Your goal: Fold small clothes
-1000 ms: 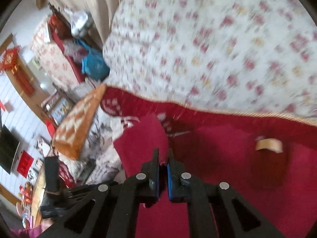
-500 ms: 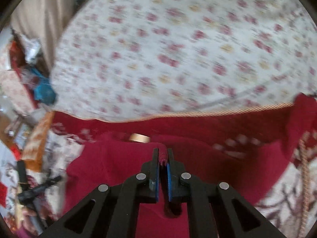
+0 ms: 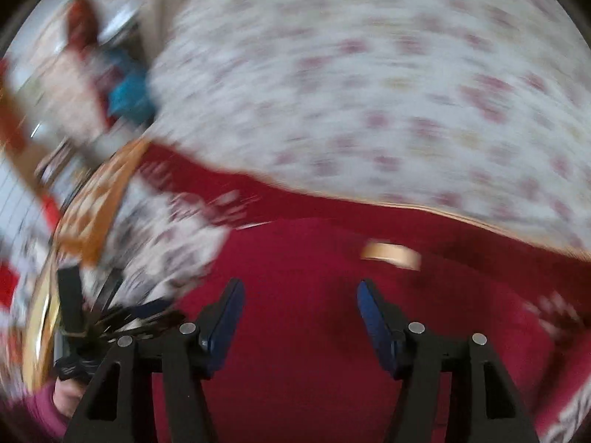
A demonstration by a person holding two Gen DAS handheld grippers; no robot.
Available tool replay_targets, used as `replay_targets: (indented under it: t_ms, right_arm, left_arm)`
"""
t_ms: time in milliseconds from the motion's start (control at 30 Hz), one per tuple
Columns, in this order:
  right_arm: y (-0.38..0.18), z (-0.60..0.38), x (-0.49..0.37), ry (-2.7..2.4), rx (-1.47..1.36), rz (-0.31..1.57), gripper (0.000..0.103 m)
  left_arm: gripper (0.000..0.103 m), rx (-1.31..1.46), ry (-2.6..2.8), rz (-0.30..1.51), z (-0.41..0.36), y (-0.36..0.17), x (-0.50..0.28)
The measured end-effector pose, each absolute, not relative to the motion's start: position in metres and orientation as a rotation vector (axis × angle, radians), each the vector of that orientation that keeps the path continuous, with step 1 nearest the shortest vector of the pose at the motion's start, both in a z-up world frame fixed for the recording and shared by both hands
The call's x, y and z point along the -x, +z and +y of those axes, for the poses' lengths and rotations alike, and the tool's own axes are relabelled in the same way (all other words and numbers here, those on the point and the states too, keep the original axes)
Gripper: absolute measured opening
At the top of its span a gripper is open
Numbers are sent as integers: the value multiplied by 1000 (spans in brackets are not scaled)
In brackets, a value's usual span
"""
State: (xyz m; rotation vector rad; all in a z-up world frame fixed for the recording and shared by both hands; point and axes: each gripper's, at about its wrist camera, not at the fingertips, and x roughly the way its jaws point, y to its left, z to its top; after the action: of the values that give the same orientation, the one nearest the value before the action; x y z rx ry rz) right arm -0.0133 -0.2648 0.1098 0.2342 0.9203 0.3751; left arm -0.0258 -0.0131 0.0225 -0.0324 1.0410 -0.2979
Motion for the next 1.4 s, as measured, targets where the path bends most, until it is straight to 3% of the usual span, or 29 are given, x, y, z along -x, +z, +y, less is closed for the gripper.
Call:
replay_targets:
  t_ms: [133,333,367,400,433,567,600,633,733,867,933,967,1000,1200,1267,1400]
  right_arm:
    - [96,-201,23,478,-63,932,61]
    - [60,-131,36,453,388,804,61]
    - [51,-125,34,428,444,794,54]
    - [43,-121,26,418,468,826,33]
    - [41,-122,20,435,439,861,26]
    - [64,-144,35,553,108,892,18]
    - [63,-145,40,601,34,909,6]
    - [58,-141,42,638,-5,932,5]
    - [45,-125,52,532,132,928,6]
    - [69,-147,63,515,50,860,8]
    - [76,-157,67,491,52,856,22]
    - [77,-164,65,456,50,862,44]
    - [77,-175,62,405,35,872,57]
    - [67,-233,1,310,-229,950,57]
    - [61,-226,-21,317,-195,980,57]
    - [26,-210,-46,241,-136,1066,58]
  left_arm:
    - [45,59,-272,1050,6,26,28]
    - [45,161,-208,1056,38,32,24]
    - [45,174,-207,1057,40,33,24]
    - [45,181,-208,1055,41,35,25]
    - [45,180,-209,1052,42,37,27]
    - [45,175,-211,1028,40,43,28]
    - [45,184,-218,1028,37,44,25]
    - [45,188,-224,1034,35,44,22]
    - [45,189,-236,1017,32,50,22]
    - [45,195,-256,1007,27,53,21]
    - [45,216,-266,1007,23,52,18]
    - [45,228,-275,1004,18,52,17]
    - [45,232,-287,999,12,52,15]
    - [45,108,-294,1042,-31,35,4]
    - [45,91,-275,1045,-33,29,3]
    - [59,147,-255,1030,-23,21,3]
